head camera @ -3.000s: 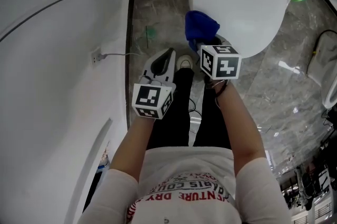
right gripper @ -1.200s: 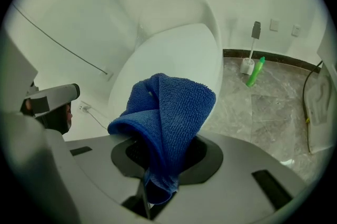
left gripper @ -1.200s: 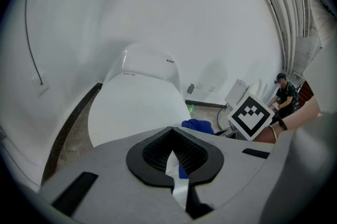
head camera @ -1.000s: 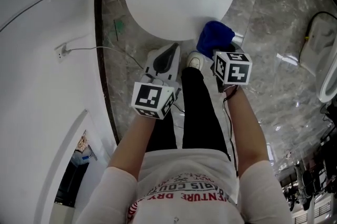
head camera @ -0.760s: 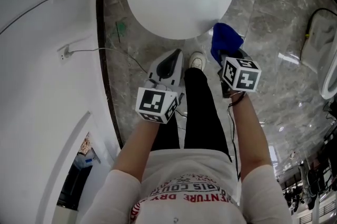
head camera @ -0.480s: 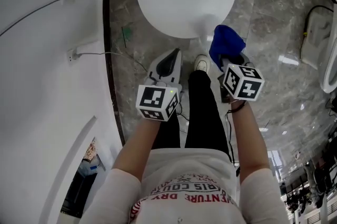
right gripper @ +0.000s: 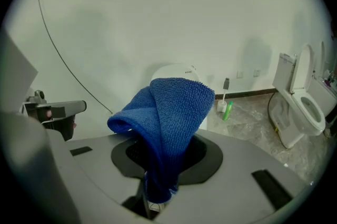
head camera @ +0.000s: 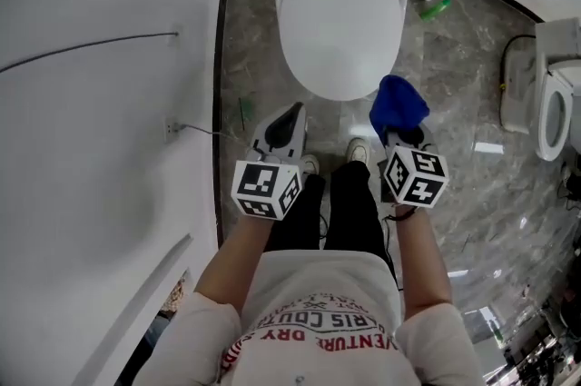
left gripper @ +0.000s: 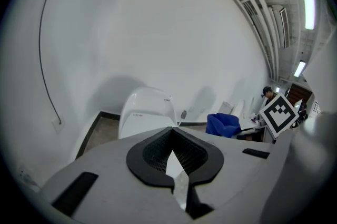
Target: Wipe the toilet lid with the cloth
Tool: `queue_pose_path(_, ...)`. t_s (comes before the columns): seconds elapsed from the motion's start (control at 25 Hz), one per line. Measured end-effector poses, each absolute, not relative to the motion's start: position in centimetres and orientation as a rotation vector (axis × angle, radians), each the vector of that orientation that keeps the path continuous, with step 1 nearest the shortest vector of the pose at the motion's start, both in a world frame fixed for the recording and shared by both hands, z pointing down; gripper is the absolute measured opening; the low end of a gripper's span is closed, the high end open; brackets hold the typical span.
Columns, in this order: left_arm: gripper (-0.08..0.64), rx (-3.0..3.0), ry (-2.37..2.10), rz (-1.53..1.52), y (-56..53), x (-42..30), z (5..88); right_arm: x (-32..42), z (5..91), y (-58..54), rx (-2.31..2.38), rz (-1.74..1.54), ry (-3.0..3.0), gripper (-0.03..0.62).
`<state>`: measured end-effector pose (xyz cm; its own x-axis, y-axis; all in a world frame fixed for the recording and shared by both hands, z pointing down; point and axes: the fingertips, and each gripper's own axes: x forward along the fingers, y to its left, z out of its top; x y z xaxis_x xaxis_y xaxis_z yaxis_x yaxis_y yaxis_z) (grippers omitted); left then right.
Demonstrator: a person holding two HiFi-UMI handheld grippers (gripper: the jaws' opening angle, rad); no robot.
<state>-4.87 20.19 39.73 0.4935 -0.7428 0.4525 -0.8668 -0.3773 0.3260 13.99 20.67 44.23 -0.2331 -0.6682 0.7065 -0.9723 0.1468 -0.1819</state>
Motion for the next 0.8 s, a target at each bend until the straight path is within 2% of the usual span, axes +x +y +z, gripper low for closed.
queue_pose_path(0.52,0.006,2.508,-1.286,0.147,21.7,-6.4,16.6,10.7,19.9,23.7,1.799,0.536,-2.105,0.087)
queue_pose_path(0.8,0.006,2.501,-1.372,0.085,23.5,-9.5,10.9,10.9,12.8,25.4,1.889,0.398,-2.129,0.087)
